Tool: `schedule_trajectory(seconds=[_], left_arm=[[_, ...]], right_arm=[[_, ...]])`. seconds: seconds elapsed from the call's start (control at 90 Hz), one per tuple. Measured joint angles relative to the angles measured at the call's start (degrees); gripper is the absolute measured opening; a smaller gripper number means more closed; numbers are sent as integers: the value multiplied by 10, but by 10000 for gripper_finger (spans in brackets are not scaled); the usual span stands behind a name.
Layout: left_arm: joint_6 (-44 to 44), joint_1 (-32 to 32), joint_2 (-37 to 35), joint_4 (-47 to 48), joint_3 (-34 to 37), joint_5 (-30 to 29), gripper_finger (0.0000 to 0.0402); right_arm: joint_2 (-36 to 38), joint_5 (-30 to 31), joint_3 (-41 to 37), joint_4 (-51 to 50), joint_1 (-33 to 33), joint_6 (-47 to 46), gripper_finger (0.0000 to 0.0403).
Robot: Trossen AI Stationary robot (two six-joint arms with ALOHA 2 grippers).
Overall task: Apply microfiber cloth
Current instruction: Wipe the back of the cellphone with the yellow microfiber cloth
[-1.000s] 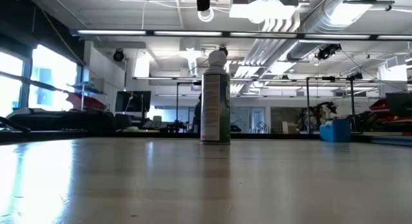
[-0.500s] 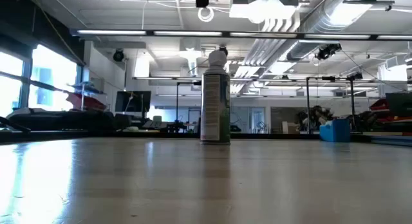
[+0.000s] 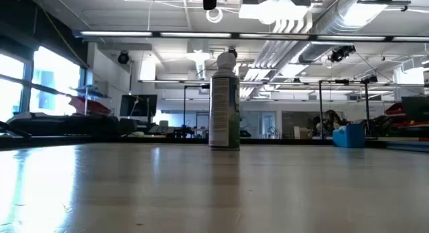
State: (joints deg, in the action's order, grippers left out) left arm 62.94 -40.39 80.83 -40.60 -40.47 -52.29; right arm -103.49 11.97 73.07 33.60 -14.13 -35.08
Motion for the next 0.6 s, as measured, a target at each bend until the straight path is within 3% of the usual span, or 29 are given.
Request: schedule_trajectory(seconds=[0.322,0.522,0.6], left_arm=[[65,10,-114,31,0,-18,0],[50,10,-184,89,0,-34,0],[40,12,-205,92,0,-50,0]], right_arm=[[1,1,1,-4,-7,-6,0],[1,-6,1,0,-8,-6,0],[1,-36,1,6,-12,-4,0]])
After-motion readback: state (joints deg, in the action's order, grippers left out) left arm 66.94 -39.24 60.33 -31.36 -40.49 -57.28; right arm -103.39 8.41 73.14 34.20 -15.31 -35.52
